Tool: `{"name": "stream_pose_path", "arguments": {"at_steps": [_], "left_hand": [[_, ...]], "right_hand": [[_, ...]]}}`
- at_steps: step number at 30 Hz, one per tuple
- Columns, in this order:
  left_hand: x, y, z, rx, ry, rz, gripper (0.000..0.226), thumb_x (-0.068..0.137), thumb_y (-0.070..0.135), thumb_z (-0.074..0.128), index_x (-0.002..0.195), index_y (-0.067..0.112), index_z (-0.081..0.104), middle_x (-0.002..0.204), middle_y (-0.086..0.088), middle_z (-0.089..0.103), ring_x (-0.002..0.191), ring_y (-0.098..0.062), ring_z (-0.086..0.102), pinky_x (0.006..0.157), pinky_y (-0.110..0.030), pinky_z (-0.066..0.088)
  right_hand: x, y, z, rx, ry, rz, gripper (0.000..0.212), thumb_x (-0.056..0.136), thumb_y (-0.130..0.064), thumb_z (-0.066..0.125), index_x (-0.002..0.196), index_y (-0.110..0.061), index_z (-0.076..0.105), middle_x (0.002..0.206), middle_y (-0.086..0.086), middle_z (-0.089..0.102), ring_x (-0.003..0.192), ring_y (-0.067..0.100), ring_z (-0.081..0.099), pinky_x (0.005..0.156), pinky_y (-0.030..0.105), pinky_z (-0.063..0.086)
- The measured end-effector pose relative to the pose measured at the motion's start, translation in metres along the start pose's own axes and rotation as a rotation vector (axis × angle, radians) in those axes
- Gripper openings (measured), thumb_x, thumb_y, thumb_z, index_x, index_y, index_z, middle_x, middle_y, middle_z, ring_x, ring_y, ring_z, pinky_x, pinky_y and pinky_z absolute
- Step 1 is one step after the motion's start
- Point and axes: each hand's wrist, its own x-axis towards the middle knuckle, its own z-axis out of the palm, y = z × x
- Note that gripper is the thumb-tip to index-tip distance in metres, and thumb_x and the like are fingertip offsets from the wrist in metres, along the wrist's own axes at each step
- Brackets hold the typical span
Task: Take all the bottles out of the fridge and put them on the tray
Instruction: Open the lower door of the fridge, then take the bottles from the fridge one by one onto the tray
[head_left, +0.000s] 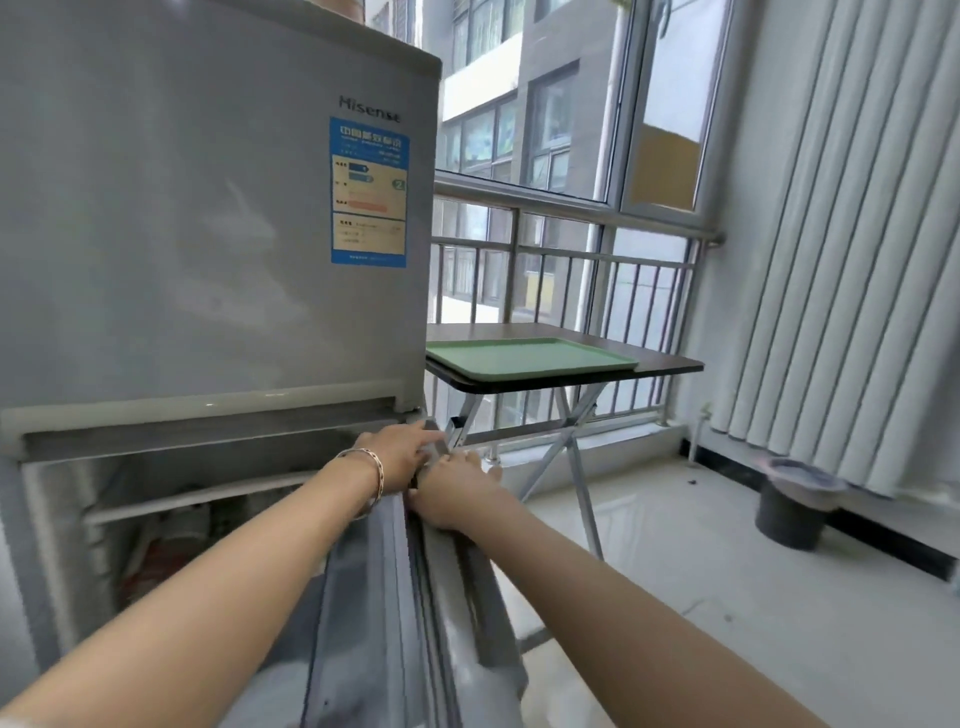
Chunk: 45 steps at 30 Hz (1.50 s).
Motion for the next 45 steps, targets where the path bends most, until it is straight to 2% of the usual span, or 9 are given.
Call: {"name": "stream_pose_path", "arguments": {"at_steps": [3,6,14,19,26,32,35,41,45], "left_hand": [[0.008,0.029,0.008,0.015,-0.003,0.071,0.031,0.101,0.029,0.031,0.119,0.032,0.056,0.133,0.005,0.054,0.124,-0.021,0.052,0.089,-0.038,0.038],[0.016,0.049,0.011,-0.053,-0.012,0.060,0.034,0.102,0.031,0.030,0.124,0.028,0.056,0.131,0.001,0.059,0.117,-0.022,0.057,0.095,-0.036,0.044],[0.027,0.090,0.036,-0.078,-0.095,0.061,0.053,0.100,0.045,0.018,0.152,0.035,0.011,0.163,0.005,0.005,0.150,-0.021,0.001,0.117,-0.058,0.011],[0.039,0.099,0.050,-0.139,-0.076,0.023,0.058,0.098,0.052,0.021,0.152,0.037,0.004,0.163,0.005,-0.005,0.150,-0.019,-0.007,0.117,-0.060,0.003],[0.041,0.093,0.056,-0.131,-0.041,0.060,0.062,0.097,0.056,0.022,0.152,0.038,0.001,0.162,0.006,-0.008,0.150,-0.018,-0.008,0.117,-0.059,0.004],[0.024,0.080,0.068,-0.251,0.259,0.023,0.055,0.099,0.042,0.032,0.150,0.027,0.021,0.161,0.000,0.014,0.149,-0.018,0.015,0.117,-0.049,0.020],[0.013,0.056,0.073,-0.244,0.397,-0.058,0.048,0.097,0.037,0.036,0.143,0.021,0.035,0.152,-0.001,0.035,0.139,-0.020,0.035,0.112,-0.042,0.030],[-0.008,-0.023,0.075,-0.233,0.300,-0.208,0.056,0.099,0.041,0.029,0.150,0.020,0.021,0.161,-0.003,0.017,0.145,-0.023,0.024,0.114,-0.046,0.025],[-0.020,-0.084,0.077,-0.162,0.209,-0.293,0.057,0.098,0.046,0.029,0.148,0.020,0.025,0.160,-0.005,0.019,0.143,-0.026,0.028,0.112,-0.047,0.026]], "right_hand": [[-0.004,0.030,0.001,-0.057,0.030,0.043,0.061,0.098,-0.030,0.042,0.152,-0.012,0.020,0.157,0.013,0.022,0.146,0.033,0.014,0.111,0.063,0.017],[-0.012,0.055,0.002,-0.128,0.094,0.110,0.062,0.098,-0.028,0.041,0.151,-0.006,0.017,0.151,0.012,0.030,0.140,0.031,0.026,0.110,0.056,0.025],[-0.028,0.122,0.012,-0.230,0.179,0.156,0.079,0.094,-0.059,0.033,0.155,-0.018,0.003,0.161,0.010,0.012,0.148,0.029,0.010,0.115,0.051,0.018],[-0.026,0.150,0.015,-0.196,0.158,0.123,0.080,0.094,-0.058,0.035,0.155,-0.024,-0.005,0.164,0.005,-0.003,0.151,0.025,-0.003,0.120,0.048,0.003],[-0.027,0.155,0.025,-0.196,0.256,0.110,0.080,0.094,-0.058,0.033,0.155,-0.023,-0.005,0.164,0.004,-0.002,0.151,0.024,-0.004,0.120,0.048,-0.001],[-0.027,0.131,0.029,-0.140,0.406,0.151,0.072,0.096,-0.047,0.034,0.155,-0.020,0.003,0.162,0.012,0.001,0.150,0.029,-0.005,0.118,0.054,-0.003],[-0.019,0.098,0.038,-0.140,0.563,0.015,0.070,0.093,-0.033,0.044,0.153,-0.016,0.012,0.161,0.015,0.009,0.150,0.029,0.002,0.119,0.054,-0.002],[0.012,0.006,0.059,-0.089,0.554,-0.177,0.067,0.096,-0.027,0.042,0.154,-0.015,0.012,0.162,0.016,0.008,0.151,0.029,0.001,0.120,0.050,-0.004],[0.035,-0.048,0.077,0.012,0.490,-0.245,0.063,0.095,-0.022,0.039,0.153,-0.013,0.016,0.161,0.017,0.011,0.150,0.030,0.002,0.122,0.046,0.000]]}}
